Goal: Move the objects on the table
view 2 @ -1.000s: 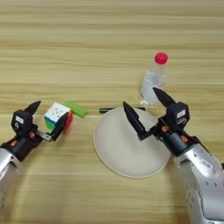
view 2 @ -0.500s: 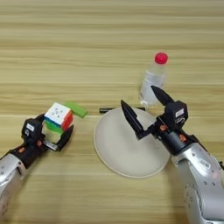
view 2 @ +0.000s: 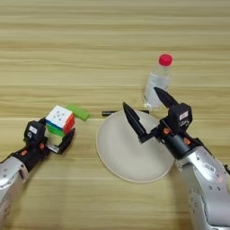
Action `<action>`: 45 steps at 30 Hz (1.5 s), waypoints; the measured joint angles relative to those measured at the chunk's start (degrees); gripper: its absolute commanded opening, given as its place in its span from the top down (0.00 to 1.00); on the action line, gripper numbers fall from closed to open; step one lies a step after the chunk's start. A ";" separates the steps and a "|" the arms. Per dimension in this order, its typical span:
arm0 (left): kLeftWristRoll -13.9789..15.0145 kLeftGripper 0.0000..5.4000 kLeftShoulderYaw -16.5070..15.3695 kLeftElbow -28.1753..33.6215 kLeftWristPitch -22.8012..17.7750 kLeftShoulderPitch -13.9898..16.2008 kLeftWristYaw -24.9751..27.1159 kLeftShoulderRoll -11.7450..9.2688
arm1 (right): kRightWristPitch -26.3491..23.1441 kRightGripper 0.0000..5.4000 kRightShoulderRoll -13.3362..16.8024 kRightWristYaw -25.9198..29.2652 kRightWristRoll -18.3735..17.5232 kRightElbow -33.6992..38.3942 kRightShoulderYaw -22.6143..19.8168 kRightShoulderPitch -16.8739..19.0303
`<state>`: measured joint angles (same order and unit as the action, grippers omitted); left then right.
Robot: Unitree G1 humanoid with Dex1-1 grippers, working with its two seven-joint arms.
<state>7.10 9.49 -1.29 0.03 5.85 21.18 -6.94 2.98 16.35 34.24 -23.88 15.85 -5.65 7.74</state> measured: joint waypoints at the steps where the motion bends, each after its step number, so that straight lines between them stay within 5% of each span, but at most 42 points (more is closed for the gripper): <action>1: -0.02 0.17 0.01 0.00 0.02 0.00 -0.05 0.08 | 0.00 0.00 0.00 0.00 0.00 0.00 0.01 0.00; 15: -0.20 0.39 0.07 -0.34 0.39 0.00 -0.20 0.59 | 0.00 0.00 -0.05 0.05 0.00 -0.01 0.10 0.08; 32: -0.75 0.39 1.68 0.96 2.65 0.18 1.90 0.55 | 0.02 0.00 -0.15 0.13 0.00 -0.39 0.18 0.08; 45: 1.55 0.39 5.47 5.79 2.61 2.20 10.83 -2.86 | 0.04 0.00 -0.19 0.16 0.01 -0.48 0.22 0.08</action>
<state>8.64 14.96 4.50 2.64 8.05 32.01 -9.79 3.01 16.16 34.40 -23.86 15.38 -5.43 7.83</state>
